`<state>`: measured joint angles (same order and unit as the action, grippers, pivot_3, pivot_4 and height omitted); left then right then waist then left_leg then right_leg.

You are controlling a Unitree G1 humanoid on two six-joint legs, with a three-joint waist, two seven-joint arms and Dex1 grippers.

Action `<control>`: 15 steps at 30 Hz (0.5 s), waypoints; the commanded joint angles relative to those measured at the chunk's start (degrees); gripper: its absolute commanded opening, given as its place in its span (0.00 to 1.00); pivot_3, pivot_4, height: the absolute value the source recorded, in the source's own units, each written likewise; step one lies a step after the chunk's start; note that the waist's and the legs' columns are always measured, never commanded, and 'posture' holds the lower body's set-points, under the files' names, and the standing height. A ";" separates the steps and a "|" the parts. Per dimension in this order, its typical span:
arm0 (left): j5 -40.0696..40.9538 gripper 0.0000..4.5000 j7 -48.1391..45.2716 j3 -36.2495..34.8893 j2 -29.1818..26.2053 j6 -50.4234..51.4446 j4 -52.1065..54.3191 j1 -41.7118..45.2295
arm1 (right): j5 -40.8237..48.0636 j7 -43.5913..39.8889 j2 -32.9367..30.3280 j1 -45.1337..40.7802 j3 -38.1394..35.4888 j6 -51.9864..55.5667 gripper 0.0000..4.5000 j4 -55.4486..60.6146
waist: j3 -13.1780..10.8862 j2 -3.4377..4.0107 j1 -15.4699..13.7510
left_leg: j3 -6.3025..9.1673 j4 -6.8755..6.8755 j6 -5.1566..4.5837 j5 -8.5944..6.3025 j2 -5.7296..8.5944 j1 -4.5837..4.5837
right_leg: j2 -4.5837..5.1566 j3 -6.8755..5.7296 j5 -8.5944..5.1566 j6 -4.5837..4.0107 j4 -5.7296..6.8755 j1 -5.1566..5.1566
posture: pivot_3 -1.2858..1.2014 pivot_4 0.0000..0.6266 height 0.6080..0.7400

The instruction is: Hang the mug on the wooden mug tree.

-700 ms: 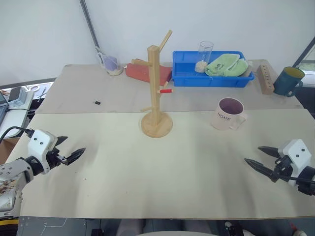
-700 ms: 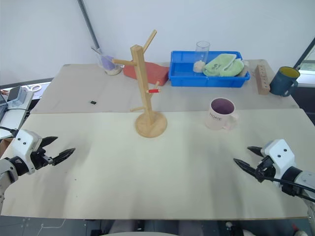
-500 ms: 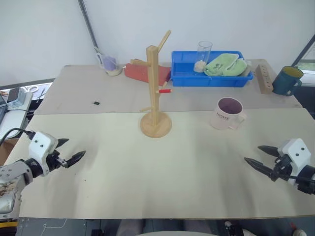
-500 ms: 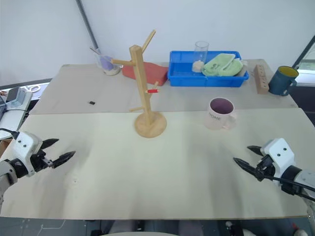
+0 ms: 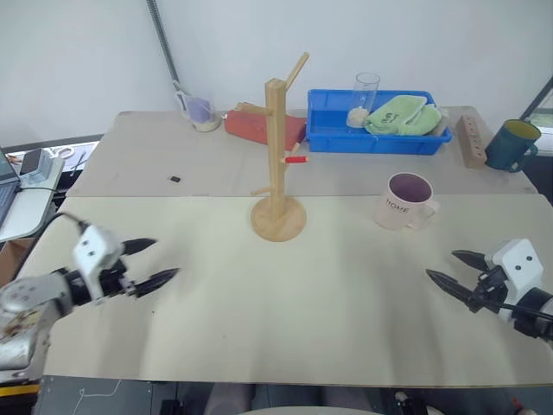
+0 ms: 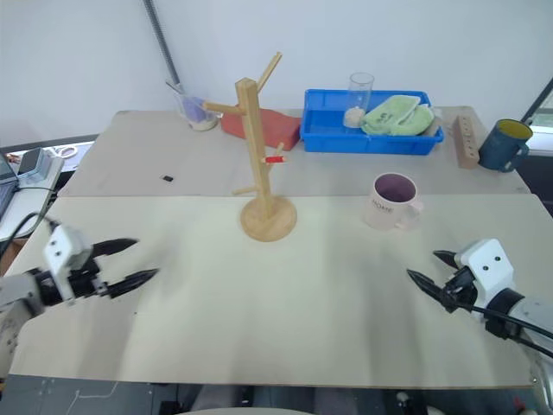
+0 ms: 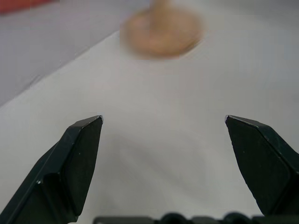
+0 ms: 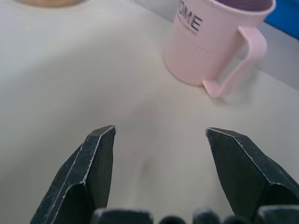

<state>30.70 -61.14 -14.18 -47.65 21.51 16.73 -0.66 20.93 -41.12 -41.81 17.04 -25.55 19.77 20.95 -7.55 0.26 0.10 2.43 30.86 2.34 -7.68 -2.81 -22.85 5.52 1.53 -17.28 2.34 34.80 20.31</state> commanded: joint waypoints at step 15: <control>6.39 1.00 -2.86 16.12 4.56 7.44 9.59 18.82 | -16.12 28.75 17.11 -17.80 9.17 -2.75 0.77 -12.39 | 0.06 0.07 0.92 | 0.17 0.17 -0.34 0.22 0.02 0.21 | -0.59 0.58 0.03 0.03 0.25 -0.09 | 0.52 0.24 0.86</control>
<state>37.44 -63.40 2.35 -43.11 30.26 26.14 17.47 5.64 -13.39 -24.28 0.43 -16.15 19.29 8.45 -7.49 0.33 1.03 2.60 31.03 1.89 -7.41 -2.79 -22.64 4.88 2.21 -17.26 2.38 35.05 20.22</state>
